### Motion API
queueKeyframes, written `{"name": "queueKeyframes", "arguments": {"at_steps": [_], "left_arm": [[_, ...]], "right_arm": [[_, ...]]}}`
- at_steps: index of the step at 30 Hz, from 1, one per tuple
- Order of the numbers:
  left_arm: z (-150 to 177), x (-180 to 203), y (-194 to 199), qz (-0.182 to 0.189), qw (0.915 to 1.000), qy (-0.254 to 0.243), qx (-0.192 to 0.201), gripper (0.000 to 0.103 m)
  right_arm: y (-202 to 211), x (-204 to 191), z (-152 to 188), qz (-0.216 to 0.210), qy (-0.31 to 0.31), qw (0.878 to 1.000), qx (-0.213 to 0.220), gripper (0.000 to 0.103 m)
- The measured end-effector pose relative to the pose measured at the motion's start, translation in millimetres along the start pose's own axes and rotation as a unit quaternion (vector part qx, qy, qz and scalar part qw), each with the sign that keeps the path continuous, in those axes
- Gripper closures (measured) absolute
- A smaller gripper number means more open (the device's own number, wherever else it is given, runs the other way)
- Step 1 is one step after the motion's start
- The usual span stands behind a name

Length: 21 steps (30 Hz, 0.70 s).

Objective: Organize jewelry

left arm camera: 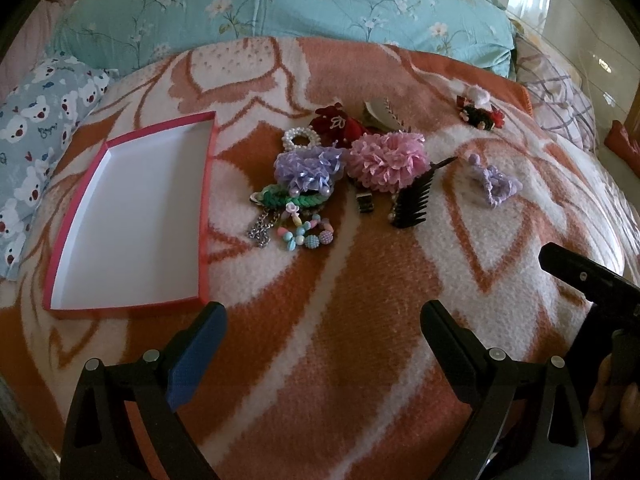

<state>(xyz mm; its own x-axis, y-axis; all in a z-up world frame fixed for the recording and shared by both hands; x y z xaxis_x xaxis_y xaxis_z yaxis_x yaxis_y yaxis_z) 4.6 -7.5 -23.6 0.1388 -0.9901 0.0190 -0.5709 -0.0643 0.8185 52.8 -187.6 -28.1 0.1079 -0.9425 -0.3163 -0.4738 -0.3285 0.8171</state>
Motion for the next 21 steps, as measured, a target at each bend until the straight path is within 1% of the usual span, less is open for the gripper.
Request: {"name": "queueKeyframes", "arguments": {"at_steps": [21], "left_arm": [[-6.4, 1.2, -17.7, 0.003, 0.9999, 0.0, -0.017, 0.005]], "right_arm": [[-10.1, 7.3, -4.2, 0.003, -0.007, 1.0, -0.005, 0.0]]}}
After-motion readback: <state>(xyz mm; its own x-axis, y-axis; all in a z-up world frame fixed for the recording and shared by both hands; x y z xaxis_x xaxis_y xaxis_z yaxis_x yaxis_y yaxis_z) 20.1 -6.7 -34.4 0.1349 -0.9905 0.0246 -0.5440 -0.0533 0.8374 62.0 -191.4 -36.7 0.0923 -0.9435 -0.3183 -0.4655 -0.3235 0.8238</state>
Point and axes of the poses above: each gripper's, at about its wrist camera, not at the fingertips, and y roughly against the way its jaws point, x to its right, z to its underside, the point moved 2 cm from there along -y, roughly the way its jaws point, and after that the axes turned 3 degrees about -z, right-handed, at the moved point
